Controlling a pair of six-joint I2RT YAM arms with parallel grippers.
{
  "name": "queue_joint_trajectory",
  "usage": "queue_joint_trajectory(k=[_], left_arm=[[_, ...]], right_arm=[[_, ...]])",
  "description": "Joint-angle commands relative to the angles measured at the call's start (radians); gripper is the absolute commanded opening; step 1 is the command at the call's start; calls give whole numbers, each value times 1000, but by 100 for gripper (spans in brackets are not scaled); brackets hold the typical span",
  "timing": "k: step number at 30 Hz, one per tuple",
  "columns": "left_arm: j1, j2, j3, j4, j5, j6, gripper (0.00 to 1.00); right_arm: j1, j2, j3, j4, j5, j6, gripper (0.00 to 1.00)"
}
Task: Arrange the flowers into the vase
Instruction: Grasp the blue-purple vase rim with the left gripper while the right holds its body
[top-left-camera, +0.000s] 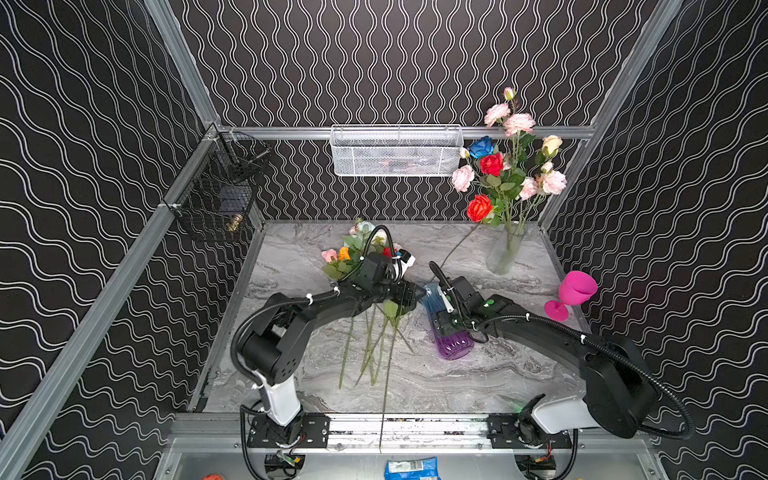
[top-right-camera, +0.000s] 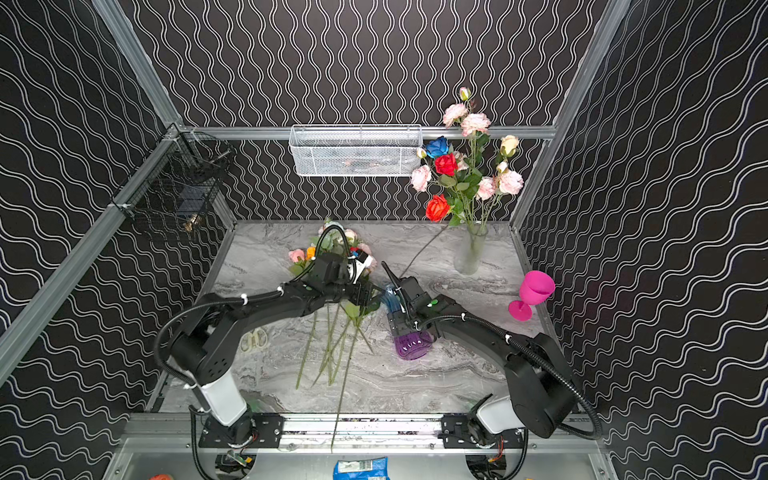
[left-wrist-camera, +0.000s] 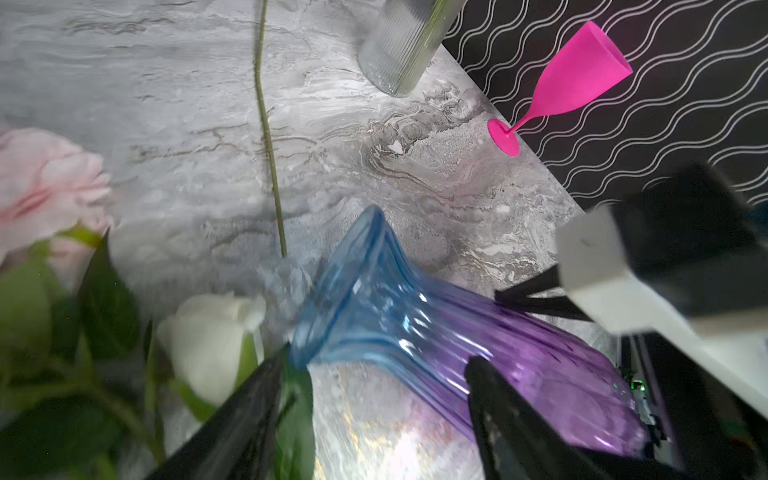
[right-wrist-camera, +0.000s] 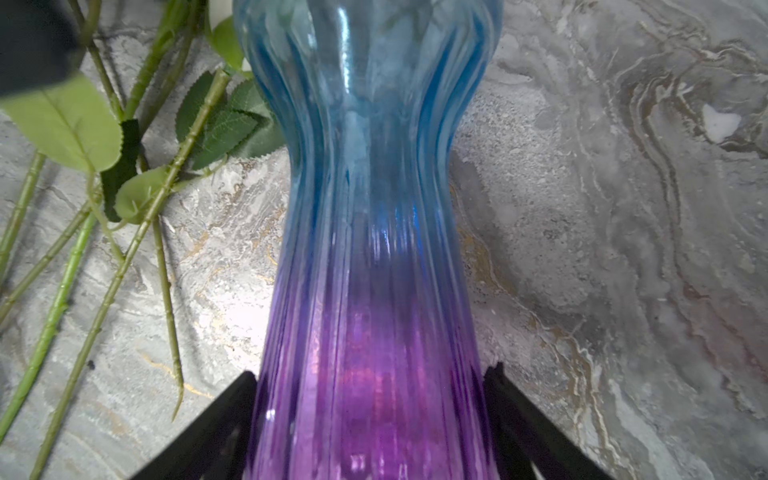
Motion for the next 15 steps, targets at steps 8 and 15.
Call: queue_joint_trajectory(k=[8, 15], left_arm=[[44, 213, 180, -16, 338, 107, 49], [43, 275, 246, -148, 416, 182, 40]], right_arm=[[-1, 30, -17, -38, -32, 14, 83], [-2, 46, -15, -33, -19, 18, 83]])
